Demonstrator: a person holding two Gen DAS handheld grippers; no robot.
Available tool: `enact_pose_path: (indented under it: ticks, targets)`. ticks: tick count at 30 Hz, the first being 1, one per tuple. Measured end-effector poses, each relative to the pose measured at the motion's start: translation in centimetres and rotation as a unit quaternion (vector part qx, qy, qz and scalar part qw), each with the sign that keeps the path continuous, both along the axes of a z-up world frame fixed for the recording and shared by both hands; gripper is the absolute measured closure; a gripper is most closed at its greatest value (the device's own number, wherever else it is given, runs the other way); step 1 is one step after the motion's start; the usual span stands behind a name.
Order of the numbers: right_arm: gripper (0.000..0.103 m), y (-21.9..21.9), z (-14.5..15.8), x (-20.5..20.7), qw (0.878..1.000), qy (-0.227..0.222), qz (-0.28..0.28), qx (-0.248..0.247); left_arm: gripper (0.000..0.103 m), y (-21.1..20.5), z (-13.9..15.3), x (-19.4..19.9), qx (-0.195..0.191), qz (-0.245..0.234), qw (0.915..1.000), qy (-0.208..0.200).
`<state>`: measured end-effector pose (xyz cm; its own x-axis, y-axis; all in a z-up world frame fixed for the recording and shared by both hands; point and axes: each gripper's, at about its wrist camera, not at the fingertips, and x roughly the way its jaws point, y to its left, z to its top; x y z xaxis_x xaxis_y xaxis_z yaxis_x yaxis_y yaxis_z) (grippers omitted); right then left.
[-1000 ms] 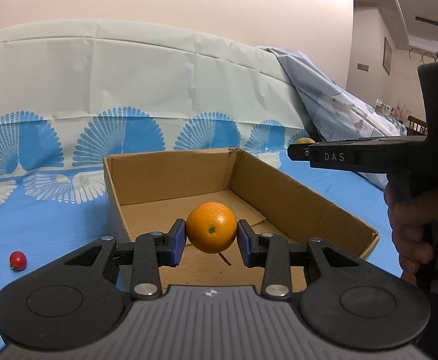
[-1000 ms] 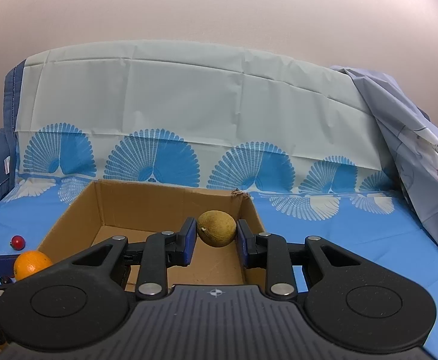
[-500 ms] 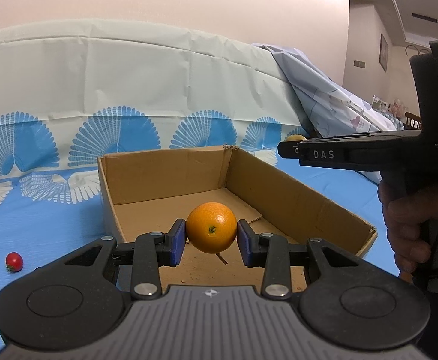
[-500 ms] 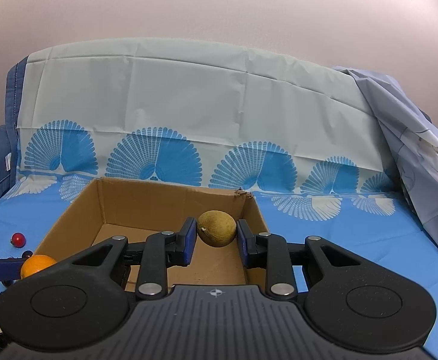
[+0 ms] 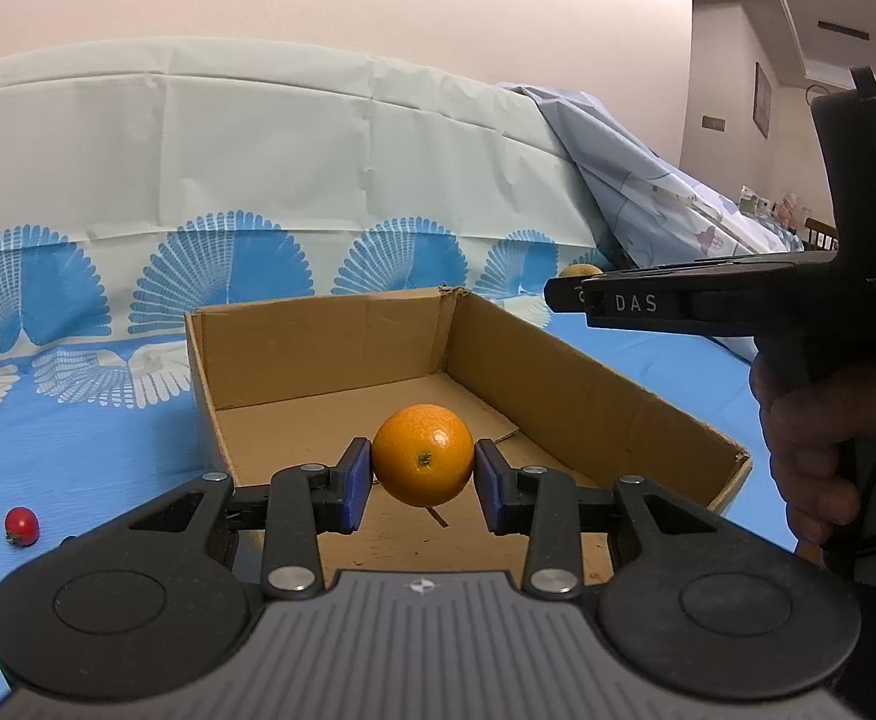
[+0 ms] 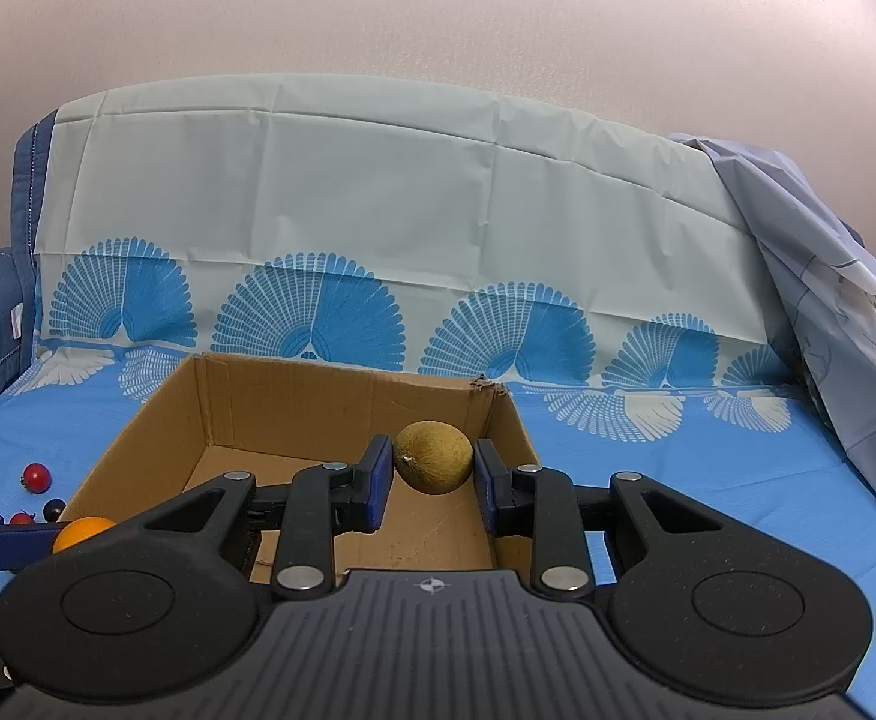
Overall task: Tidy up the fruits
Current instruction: 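Open the left tool to drop the orange while the right tool releases the lime into the box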
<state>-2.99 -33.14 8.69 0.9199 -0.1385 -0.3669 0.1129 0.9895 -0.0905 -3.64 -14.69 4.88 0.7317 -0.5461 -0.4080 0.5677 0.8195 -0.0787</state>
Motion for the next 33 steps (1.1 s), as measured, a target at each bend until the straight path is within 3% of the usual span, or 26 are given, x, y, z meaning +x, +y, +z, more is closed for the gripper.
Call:
enact_pose_path:
  ticks: [30,32,33]
  targets:
    - [0.073,0.31,0.04,0.09,1.0,0.004,0.0,-0.002,0.062,-0.11,-0.12,-0.15,0.0,-0.011,0.9999,-0.001]
    - [0.069,0.34,-0.02,0.21,1.0,0.006,-0.001,-0.002,0.053,-0.24,-0.25,0.04,0.0,-0.019,0.9997,0.012]
    - [0.058,0.33,-0.09,0.29,1.0,0.01,-0.002,-0.002,0.04,-0.25,-0.33,0.14,0.002,-0.021,0.9997,0.016]
